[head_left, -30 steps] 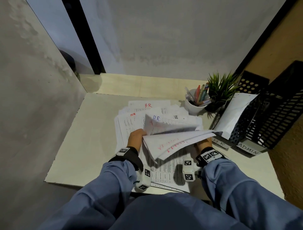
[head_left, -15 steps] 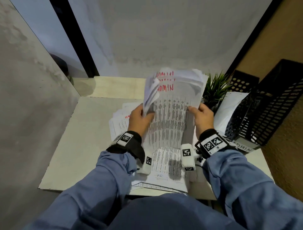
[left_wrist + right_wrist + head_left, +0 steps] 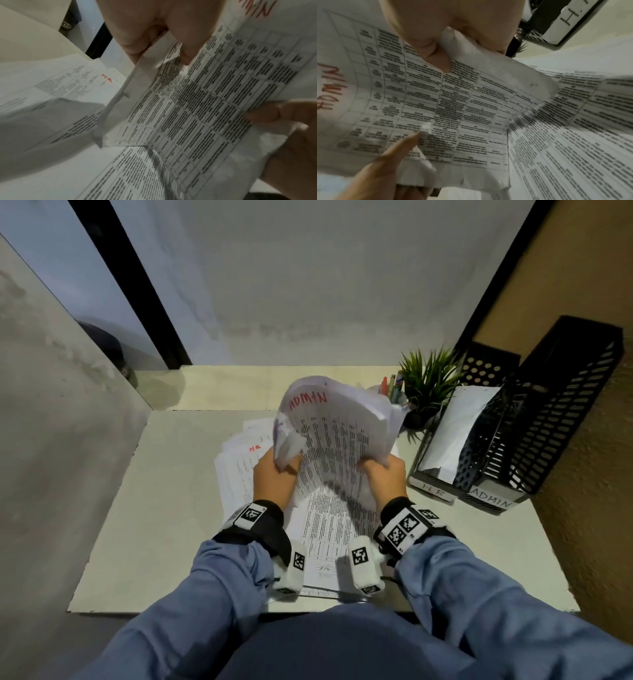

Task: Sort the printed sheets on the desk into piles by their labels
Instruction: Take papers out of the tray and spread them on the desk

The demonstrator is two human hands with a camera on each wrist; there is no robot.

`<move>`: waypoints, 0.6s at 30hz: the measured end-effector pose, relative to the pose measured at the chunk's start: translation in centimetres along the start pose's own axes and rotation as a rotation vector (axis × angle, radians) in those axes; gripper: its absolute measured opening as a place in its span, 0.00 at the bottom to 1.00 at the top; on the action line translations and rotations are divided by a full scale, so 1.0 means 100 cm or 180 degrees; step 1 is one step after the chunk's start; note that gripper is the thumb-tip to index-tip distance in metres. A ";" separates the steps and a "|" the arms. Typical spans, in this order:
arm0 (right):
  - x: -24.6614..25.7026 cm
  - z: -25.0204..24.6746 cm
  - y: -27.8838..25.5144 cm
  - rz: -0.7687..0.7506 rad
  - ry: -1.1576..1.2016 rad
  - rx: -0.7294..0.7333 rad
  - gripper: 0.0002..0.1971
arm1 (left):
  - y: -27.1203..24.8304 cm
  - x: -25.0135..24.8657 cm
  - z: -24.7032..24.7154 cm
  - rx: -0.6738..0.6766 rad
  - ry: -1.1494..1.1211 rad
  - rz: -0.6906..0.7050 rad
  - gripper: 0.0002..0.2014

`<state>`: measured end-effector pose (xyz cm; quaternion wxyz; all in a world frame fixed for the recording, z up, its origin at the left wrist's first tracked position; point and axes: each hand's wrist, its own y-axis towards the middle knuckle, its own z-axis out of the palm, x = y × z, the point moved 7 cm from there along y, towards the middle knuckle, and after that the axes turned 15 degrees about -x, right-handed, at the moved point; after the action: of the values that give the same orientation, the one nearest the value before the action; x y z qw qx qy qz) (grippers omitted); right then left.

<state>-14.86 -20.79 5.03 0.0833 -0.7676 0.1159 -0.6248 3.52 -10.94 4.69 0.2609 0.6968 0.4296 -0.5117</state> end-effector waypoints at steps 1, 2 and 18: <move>0.001 0.000 0.001 -0.0019 0.0016 -0.0007 0.09 | -0.001 -0.003 -0.003 -0.0049 -0.0085 0.0021 0.06; -0.001 0.000 0.001 -0.0004 -0.0033 0.0017 0.07 | -0.002 0.000 -0.004 -0.0011 -0.0031 0.0003 0.05; 0.053 -0.135 0.076 -0.0425 0.0174 -0.0870 0.14 | -0.043 -0.150 0.088 0.1748 0.0225 0.0735 0.10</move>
<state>-27.62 -29.37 10.66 -0.0669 -0.7605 0.1507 -0.6280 -6.14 -20.82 16.12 0.1040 0.8029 0.2019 -0.5512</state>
